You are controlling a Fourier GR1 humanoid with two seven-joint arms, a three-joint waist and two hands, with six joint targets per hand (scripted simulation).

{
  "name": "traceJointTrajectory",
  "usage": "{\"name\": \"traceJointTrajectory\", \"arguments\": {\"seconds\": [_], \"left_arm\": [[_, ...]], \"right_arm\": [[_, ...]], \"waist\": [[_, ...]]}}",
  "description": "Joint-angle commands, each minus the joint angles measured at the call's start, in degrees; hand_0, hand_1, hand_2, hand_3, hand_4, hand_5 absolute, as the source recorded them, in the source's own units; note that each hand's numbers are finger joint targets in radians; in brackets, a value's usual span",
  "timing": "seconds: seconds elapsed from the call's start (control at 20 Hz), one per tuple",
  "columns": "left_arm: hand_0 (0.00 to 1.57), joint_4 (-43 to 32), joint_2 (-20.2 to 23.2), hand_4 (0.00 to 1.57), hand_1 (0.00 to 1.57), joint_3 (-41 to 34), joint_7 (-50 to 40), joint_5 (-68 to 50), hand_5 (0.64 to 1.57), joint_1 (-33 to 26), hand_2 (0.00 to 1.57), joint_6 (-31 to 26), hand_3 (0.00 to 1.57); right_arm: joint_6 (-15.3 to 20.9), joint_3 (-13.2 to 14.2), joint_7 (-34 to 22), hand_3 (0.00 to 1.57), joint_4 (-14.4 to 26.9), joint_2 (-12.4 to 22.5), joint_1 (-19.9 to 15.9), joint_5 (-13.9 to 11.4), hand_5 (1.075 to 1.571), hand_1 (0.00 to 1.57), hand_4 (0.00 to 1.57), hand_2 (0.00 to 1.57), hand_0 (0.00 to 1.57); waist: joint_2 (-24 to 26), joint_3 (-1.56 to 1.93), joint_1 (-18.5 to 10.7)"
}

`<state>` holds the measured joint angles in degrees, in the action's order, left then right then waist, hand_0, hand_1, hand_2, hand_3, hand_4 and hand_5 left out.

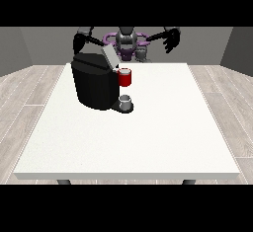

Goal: Insert the coffee pod into the coffee machine and close the lid

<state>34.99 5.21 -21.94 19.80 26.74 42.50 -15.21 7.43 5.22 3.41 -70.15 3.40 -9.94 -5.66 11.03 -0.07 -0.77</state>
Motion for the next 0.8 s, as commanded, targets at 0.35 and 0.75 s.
{"name": "traceJointTrajectory", "arguments": {"seconds": [0.35, 0.75], "left_arm": [[0.0, 4.0, -3.1, 0.41, 0.0, 0.1, -2.2, -5.1, 1.571, -12.1, 0.0, -5.1, 0.0], [0.0, 14.2, -5.2, 0.38, 0.0, 8.4, -6.2, -13.2, 1.571, -14.1, 0.0, -3.5, 0.0]], "right_arm": [[-9.8, 0.6, -6.4, 0.0, -5.5, 8.3, -4.9, 2.9, 1.571, 0.0, 0.25, 0.0, 0.0], [-6.8, 6.1, -6.5, 0.0, 3.1, 9.5, -12.4, 4.0, 1.571, 0.0, 0.11, 0.0, 0.0]], "waist": [[7.6, 0.08, -7.3], [1.2, 0.11, -12.6]]}}
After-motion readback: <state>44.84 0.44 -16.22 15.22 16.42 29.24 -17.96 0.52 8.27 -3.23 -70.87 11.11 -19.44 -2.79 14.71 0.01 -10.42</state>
